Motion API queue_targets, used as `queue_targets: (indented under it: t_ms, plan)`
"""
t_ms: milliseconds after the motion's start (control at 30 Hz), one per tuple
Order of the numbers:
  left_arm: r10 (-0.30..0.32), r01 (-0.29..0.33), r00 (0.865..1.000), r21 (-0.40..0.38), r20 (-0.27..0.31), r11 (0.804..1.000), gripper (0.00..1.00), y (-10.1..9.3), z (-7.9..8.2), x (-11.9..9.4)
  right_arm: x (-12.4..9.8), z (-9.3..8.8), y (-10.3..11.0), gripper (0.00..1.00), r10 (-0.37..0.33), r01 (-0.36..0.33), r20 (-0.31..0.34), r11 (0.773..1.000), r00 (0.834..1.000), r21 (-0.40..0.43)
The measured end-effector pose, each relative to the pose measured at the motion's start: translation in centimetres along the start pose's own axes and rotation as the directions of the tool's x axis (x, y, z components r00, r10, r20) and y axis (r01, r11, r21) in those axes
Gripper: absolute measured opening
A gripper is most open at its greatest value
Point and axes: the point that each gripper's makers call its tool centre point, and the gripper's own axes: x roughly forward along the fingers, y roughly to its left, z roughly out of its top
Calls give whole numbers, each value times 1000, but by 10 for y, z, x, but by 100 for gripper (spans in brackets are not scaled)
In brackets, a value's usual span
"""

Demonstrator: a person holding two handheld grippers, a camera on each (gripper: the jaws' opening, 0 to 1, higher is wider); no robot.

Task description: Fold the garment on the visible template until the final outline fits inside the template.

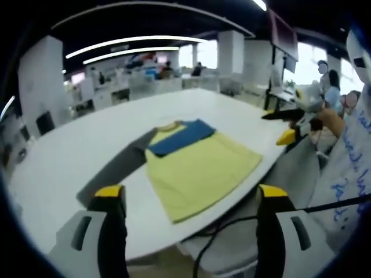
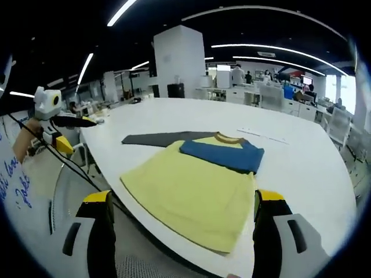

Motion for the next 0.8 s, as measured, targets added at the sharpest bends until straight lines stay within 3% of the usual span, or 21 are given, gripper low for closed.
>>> queue_targets:
  t_ms: [267,800]
  plan:
    - [-6,6,1000,20,18,1000,90,1,12,1,-2,-2,-2,100,-9,9,-15,1000,1000,-25]
    - [-4,4,1000,31,9,1000,89,6,16,7,-11,-4,-9,100,-11,10,-16,1000,1000,-17]
